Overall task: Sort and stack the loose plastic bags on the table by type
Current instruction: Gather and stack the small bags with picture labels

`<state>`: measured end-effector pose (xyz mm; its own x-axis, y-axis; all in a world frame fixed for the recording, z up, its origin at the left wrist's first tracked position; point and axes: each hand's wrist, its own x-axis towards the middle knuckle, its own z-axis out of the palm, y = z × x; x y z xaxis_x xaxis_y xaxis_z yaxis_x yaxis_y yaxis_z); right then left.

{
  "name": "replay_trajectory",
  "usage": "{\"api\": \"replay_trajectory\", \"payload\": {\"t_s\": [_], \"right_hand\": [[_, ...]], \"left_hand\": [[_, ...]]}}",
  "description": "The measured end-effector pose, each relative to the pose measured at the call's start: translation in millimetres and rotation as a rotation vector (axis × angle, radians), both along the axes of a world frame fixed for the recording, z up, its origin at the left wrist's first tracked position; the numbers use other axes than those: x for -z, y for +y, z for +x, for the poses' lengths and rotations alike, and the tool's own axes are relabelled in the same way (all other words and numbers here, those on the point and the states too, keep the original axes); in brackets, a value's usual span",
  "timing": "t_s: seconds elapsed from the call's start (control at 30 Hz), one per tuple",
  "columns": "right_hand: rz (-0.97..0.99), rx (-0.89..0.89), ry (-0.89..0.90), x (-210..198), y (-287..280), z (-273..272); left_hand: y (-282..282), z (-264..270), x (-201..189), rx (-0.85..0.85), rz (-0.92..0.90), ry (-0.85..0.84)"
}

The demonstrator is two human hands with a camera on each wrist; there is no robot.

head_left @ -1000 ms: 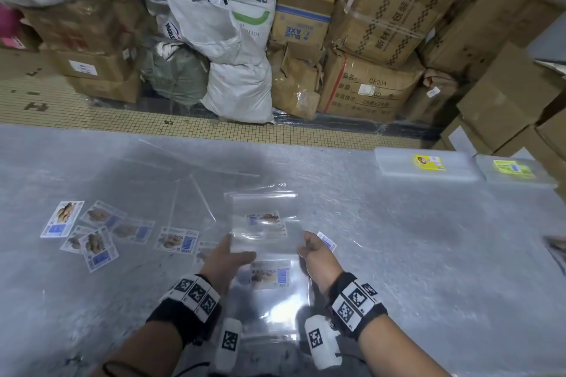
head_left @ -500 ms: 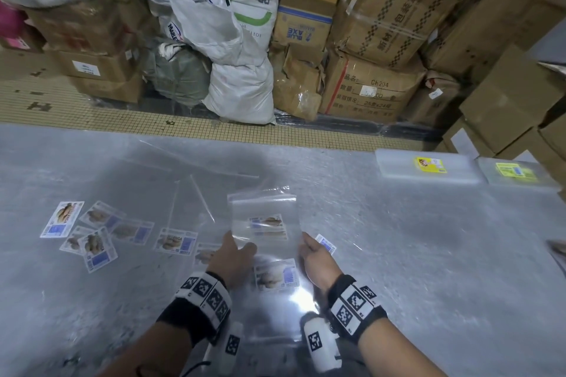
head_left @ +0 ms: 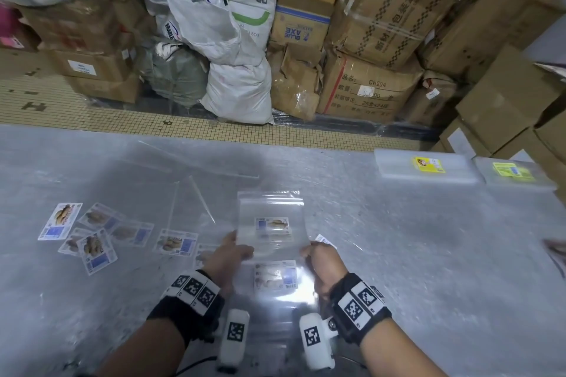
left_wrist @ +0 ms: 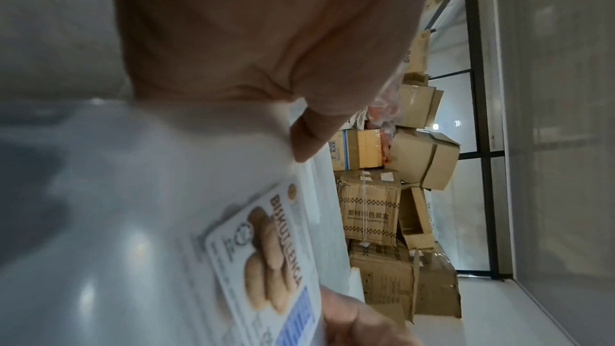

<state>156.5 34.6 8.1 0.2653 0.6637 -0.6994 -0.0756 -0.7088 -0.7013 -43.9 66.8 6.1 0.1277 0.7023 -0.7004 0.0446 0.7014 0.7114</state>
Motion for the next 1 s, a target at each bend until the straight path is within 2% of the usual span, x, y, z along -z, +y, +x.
{"api": "replay_trajectory", "payload": {"t_s": [0.07, 0.17, 0.27, 0.37, 0.47, 0.53, 0.63, 0.73, 0.83, 0.9, 1.0], "right_hand": [[-0.054, -0.020, 0.011, 2, -1, 3], [-0.068, -0.090, 0.013, -7, -6, 6], [0.072, -0.049, 0.106, -16, -11, 6], [0.191, 0.003, 0.221, -17, -15, 6], [0.157, -0.035, 0.160, -3, -19, 4], [0.121, -0.045, 0.117, 3, -23, 1], [0.148, -0.036, 0.134, -2, -25, -3], [0.135, -0.039, 0.171, -9, -27, -3], [0.124, -0.075, 0.136, -8, -29, -5], [0.148, -0.089, 0.116, -4, -29, -8], [0.188, -0.102, 0.100, 1, -30, -10]], "left_hand": [[-8, 3, -22, 0.010, -0.006, -0.022], [-9, 3, -21, 0.056, -0.011, 0.025], [-6, 5, -30, 0.145, 0.092, 0.076], [-6, 7, -37, 0.138, 0.171, -0.012], [-9, 7, -24, 0.199, 0.228, 0.093], [-15, 8, -18, 0.177, 0.210, 0.146], [-17, 8, -21, 0.115, 0.127, 0.055], [-14, 5, -20, 0.162, 0.091, 0.000], [-15, 4, -22, 0.184, 0.026, -0.137], [-20, 5, -18, 0.174, 0.096, -0.099], [-23, 6, -7, 0.207, 0.300, -0.001]]}}
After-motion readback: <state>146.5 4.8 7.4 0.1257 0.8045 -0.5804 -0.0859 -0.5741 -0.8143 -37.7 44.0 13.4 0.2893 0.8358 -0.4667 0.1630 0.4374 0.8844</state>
